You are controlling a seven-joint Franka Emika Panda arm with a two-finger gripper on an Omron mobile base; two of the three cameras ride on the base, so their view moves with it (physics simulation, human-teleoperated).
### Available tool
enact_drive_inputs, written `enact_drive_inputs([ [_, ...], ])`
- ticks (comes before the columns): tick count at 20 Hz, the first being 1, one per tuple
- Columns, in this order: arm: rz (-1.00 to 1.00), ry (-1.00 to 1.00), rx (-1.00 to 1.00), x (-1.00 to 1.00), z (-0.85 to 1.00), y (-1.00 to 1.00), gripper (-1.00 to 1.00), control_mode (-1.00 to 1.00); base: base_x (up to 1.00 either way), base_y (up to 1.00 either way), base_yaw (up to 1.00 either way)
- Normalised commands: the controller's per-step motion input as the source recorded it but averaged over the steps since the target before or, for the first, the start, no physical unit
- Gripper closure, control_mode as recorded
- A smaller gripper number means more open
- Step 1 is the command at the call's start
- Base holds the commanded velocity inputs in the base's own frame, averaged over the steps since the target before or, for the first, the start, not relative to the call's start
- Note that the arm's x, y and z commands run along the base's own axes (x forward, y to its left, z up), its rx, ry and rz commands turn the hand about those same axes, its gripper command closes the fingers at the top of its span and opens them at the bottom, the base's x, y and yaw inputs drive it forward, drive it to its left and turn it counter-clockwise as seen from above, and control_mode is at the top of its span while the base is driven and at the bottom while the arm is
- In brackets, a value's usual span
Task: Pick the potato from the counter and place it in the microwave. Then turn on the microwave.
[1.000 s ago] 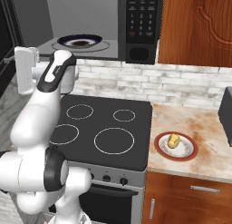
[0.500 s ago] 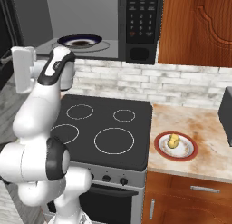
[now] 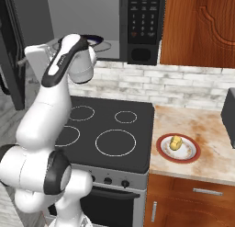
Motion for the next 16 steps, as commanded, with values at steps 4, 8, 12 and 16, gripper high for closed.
enact_drive_inputs([
  [4, -0.18, -0.42, -0.04, -0.72, 0.00, -0.15, -1.00, -1.00, 0.00, 0.00, 0.00],
  [8, -0.23, -0.35, 0.00, -1.00, -0.10, 0.00, -1.00, -1.00, 0.00, 0.00, 0.00],
  [12, -0.22, -0.23, 0.03, -1.00, -0.09, 0.00, -1.00, -1.00, 0.00, 0.00, 0.00],
  [16, -0.17, -0.19, 0.06, -0.84, -0.01, 0.00, -1.00, -1.00, 0.00, 0.00, 0.00],
])
